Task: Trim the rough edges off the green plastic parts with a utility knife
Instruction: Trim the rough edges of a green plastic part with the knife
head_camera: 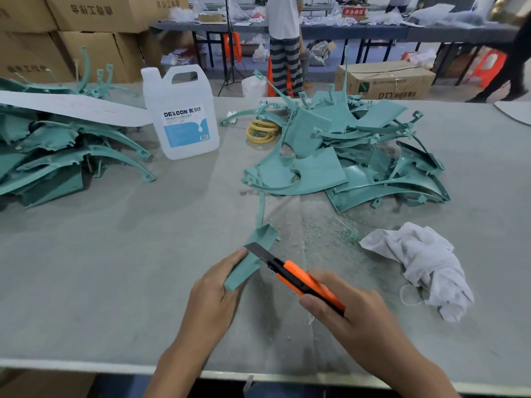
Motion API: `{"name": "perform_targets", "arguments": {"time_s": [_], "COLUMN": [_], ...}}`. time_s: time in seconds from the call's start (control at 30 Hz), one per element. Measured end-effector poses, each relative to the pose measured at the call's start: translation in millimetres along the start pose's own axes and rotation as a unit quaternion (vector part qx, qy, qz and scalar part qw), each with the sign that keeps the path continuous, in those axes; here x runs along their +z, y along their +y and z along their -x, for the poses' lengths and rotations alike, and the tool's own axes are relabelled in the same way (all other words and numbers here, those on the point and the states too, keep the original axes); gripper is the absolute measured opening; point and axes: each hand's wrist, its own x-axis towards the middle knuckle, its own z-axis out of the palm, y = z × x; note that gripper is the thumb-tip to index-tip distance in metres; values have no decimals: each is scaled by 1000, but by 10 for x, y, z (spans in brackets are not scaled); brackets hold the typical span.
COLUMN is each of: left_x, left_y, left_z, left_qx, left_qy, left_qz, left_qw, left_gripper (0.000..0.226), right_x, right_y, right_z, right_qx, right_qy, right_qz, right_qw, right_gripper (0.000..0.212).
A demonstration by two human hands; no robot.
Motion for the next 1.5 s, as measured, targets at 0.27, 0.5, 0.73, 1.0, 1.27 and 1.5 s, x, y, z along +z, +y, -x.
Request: {"name": "perform_targets", "arguments": {"time_s": [0.27, 0.5, 0.73, 1.0, 1.27, 1.5], "left_x": [-1, -12, -11, -7, -25, -31], "left_y": [15, 24, 67, 137, 202, 192], "left_z": [-1, -4, 4, -36, -55, -59], "left_qx": [-25, -25, -28, -46, -41, -28], "left_qy": [9, 5, 4, 31, 50, 55], "left_qz": [32, 20, 47, 113, 106, 99], "left_qw": [999, 999, 999, 992, 992, 993], "left_gripper": [37, 38, 33, 39, 21, 19], "right_x": [-34, 41, -90, 22, -5, 86], "right_y": [60, 132, 327, 133, 96, 58], "right_z": [62, 63, -288, -68, -162, -262], "right_qx": [-15, 12, 86, 4, 18, 25], "right_qy": [6, 9, 130, 13, 97, 95], "right_qz": [-20, -8, 106, -27, -29, -30], "right_qw": [1000, 1000, 982, 1000, 995, 995], "right_gripper": [33, 48, 34, 48, 33, 36]}}
